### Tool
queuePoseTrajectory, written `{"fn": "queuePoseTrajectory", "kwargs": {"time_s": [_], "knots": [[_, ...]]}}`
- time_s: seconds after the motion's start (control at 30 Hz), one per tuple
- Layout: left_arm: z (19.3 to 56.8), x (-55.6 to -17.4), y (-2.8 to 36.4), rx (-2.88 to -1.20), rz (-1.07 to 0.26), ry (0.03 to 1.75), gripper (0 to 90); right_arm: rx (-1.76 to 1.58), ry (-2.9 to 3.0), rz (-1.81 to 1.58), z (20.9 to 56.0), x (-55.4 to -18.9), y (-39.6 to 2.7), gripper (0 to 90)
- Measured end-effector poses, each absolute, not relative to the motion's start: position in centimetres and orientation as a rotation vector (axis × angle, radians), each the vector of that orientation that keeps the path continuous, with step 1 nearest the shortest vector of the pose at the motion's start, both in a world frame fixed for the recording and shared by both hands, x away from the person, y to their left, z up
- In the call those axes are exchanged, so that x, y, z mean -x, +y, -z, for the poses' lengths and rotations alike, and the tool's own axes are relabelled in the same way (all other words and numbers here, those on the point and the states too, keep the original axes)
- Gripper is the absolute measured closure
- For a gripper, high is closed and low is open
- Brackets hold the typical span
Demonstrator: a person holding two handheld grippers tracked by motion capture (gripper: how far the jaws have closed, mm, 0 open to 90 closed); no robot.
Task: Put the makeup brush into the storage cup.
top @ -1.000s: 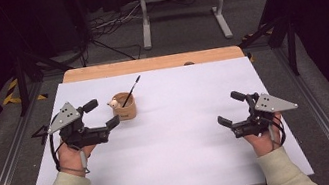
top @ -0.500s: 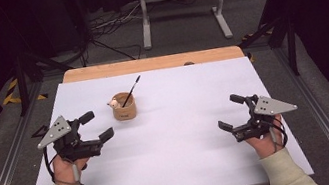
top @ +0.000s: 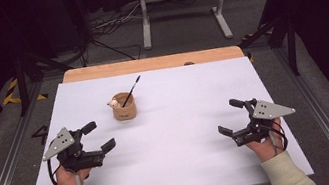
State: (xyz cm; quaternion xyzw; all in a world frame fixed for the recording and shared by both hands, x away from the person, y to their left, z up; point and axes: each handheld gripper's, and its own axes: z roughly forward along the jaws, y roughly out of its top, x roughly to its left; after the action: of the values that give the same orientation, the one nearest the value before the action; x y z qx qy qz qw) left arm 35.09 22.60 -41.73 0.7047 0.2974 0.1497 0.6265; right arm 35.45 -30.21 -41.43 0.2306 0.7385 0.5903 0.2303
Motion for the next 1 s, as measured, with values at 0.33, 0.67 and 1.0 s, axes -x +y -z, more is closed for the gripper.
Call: {"fn": "queuePoseTrajectory", "kwargs": {"time_s": [0.33, 0.67, 1.0], "knots": [[43.1, -34.8, 22.6, -1.601, -0.342, 0.702, 4.6, -0.642, 2.049, -1.621, 42.0, -34.6, -30.6, 0.0], [44.4, -34.2, 21.7, -1.627, -0.321, 0.679, 4.5, -0.652, 2.056, -1.613, 42.7, -34.6, -30.4, 0.0], [45.7, -34.6, 21.7, -1.627, -0.284, 0.714, 4.7, -0.664, 2.074, -1.62, 43.6, -34.4, -29.7, 0.0]]}}
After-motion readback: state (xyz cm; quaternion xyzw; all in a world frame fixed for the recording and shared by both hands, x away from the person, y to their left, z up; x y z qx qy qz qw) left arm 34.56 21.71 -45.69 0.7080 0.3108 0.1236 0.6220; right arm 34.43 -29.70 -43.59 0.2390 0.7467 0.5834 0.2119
